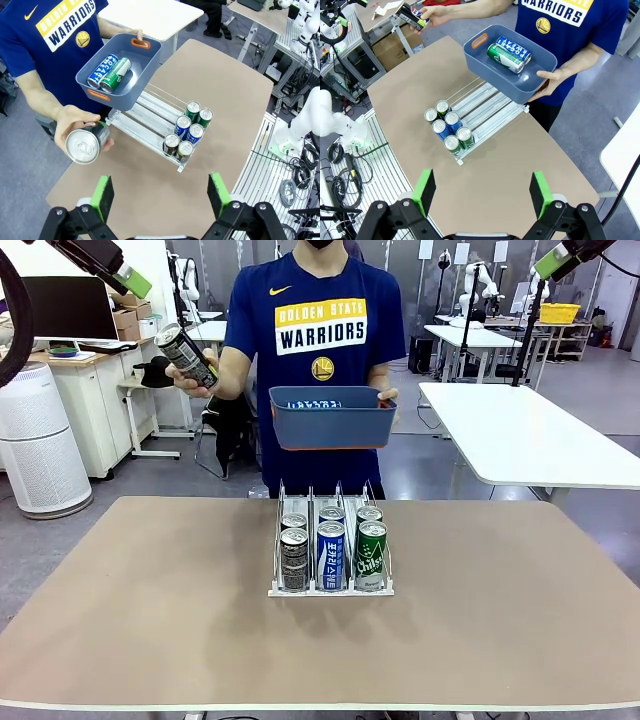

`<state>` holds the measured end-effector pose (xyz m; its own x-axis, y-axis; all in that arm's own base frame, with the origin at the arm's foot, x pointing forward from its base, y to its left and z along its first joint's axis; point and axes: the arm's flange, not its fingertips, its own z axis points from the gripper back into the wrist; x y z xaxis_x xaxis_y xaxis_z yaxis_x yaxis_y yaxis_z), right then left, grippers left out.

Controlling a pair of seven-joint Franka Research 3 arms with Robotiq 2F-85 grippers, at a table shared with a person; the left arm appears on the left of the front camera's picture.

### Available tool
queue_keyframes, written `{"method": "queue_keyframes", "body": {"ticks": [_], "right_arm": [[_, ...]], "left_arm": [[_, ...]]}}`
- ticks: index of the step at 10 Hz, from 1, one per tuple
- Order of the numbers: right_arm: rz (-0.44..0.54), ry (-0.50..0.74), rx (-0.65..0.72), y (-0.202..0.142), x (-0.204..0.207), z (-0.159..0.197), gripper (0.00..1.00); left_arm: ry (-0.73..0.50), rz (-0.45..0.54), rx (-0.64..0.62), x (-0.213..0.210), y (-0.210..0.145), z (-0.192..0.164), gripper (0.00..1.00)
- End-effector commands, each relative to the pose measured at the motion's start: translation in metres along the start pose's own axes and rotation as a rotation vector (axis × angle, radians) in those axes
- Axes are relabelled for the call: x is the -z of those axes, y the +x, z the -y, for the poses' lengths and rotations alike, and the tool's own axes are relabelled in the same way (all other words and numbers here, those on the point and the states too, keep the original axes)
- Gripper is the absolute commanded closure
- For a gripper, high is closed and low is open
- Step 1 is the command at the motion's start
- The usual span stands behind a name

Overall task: Fill the beverage cans into the dispenser.
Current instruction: Pick up the Pepsi coke handed by the human.

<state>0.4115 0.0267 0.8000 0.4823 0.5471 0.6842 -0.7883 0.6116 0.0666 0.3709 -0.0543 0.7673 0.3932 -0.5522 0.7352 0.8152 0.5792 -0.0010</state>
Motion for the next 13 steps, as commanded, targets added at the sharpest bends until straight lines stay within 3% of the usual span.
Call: {"method": "queue_keyframes", "body": {"ticks": [1, 10, 13], "right_arm": [[0.001, 0.000, -0.001, 0.000, 0.000, 0.000, 0.00], [0.001, 0.000, -0.001, 0.000, 0.000, 0.000, 0.00], [0.001, 0.000, -0.001, 0.000, 0.000, 0.000, 0.00]], "left_arm": [[0.000, 0.002, -0.002, -0.001, -0.001, 0.000, 0.00], [0.000, 0.000, 0.000, 0.000, 0.000, 0.000, 0.00], [0.044, -0.078, 0.039, 0.011, 0.006, -0.009, 0.00]]}}
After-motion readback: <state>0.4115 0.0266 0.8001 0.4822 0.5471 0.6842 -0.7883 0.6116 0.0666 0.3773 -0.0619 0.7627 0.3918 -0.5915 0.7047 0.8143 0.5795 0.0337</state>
